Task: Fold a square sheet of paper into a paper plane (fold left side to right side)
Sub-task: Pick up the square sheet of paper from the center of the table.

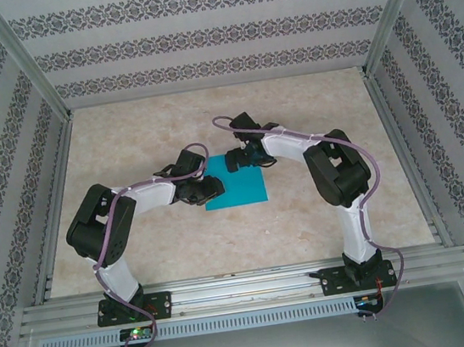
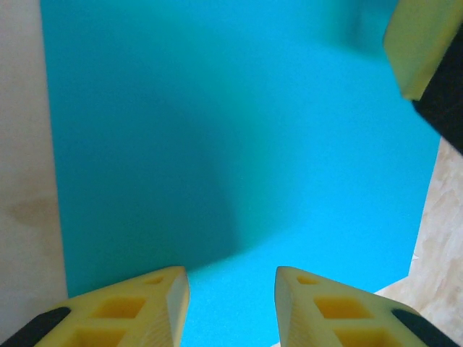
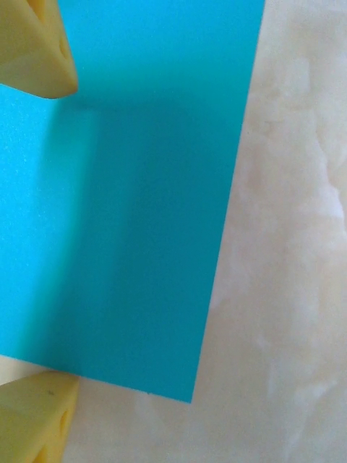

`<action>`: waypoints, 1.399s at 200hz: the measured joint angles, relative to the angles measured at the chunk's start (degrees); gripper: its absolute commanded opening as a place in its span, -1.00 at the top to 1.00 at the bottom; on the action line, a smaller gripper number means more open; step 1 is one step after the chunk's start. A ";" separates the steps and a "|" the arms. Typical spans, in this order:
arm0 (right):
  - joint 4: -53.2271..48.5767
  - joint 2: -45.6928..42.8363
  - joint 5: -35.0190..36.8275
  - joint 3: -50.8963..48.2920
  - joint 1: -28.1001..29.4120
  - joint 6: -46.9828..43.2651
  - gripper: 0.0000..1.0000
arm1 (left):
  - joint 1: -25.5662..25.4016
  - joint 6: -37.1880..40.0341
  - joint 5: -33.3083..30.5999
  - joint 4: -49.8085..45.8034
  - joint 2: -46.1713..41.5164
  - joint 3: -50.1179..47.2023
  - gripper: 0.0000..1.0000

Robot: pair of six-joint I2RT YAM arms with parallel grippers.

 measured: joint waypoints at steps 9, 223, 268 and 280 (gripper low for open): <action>-0.02 0.02 0.04 0.00 0.42 0.00 -0.87 | 0.00 0.00 0.02 0.02 0.02 0.00 0.24; 3.08 -5.38 -20.31 -7.48 0.11 6.03 0.32 | 4.83 -0.24 3.96 7.54 -7.96 -8.07 -0.23; 8.98 -13.79 -28.26 -13.99 -4.37 6.14 0.39 | 12.11 1.53 7.87 12.17 -19.54 -13.88 -0.49; 10.60 -16.41 -30.77 -15.74 -5.88 6.05 0.41 | 13.73 2.73 9.84 13.35 -22.34 -15.06 -0.59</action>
